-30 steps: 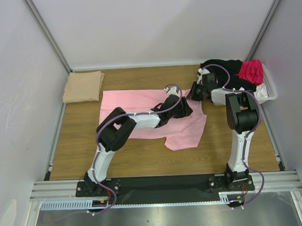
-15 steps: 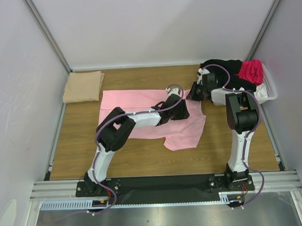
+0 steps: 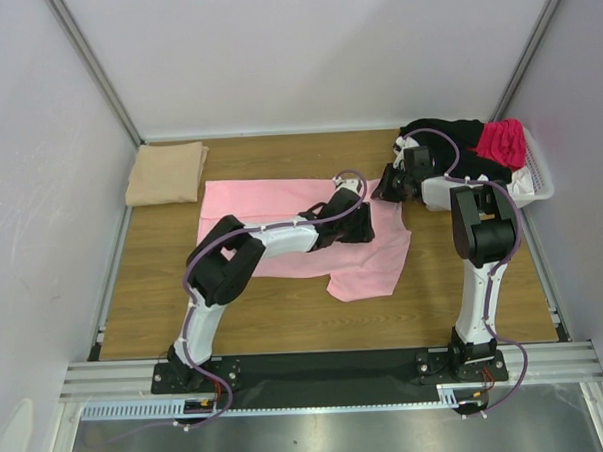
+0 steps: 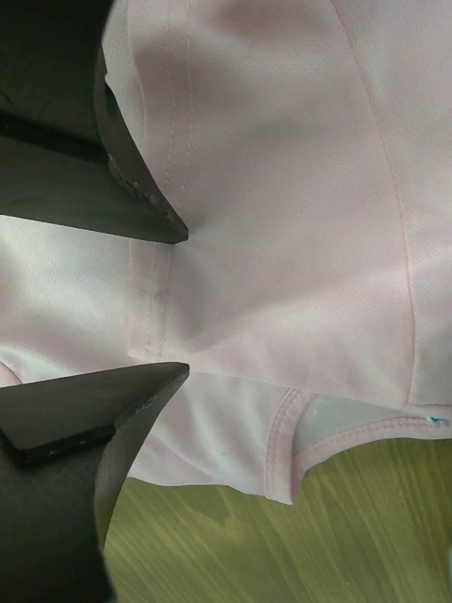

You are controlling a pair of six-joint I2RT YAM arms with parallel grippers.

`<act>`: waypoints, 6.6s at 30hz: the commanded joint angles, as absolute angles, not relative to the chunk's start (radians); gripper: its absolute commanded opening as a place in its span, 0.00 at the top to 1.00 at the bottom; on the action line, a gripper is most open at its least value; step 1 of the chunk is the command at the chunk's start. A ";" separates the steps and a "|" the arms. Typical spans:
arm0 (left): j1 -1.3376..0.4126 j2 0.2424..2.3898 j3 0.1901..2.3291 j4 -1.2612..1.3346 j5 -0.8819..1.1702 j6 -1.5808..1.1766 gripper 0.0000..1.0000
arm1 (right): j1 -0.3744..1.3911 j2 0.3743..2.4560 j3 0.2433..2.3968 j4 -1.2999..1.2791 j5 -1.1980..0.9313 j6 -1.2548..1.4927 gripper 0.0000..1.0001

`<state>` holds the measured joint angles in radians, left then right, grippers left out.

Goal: Fold and stack the t-shirts
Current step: Fold the tshirt

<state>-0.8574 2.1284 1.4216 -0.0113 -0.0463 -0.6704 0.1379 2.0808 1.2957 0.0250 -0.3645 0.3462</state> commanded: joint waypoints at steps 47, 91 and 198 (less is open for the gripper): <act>-0.140 2.000 1.361 -0.210 0.189 -0.482 0.17 | 0.293 2.118 1.515 -0.270 -0.107 0.407 0.43; 0.017 1.110 0.843 -0.367 0.257 -0.543 0.14 | 0.287 1.300 0.924 -0.439 -0.163 0.595 0.27; -0.750 2.086 0.761 1.055 0.175 -1.002 0.26 | 0.423 0.837 0.138 0.231 -0.058 0.676 0.02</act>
<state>-0.7441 2.0647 0.7753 1.0348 0.1867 -1.0054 0.4179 0.8165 0.1490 0.1223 -0.0803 0.6868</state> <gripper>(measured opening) 0.743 0.973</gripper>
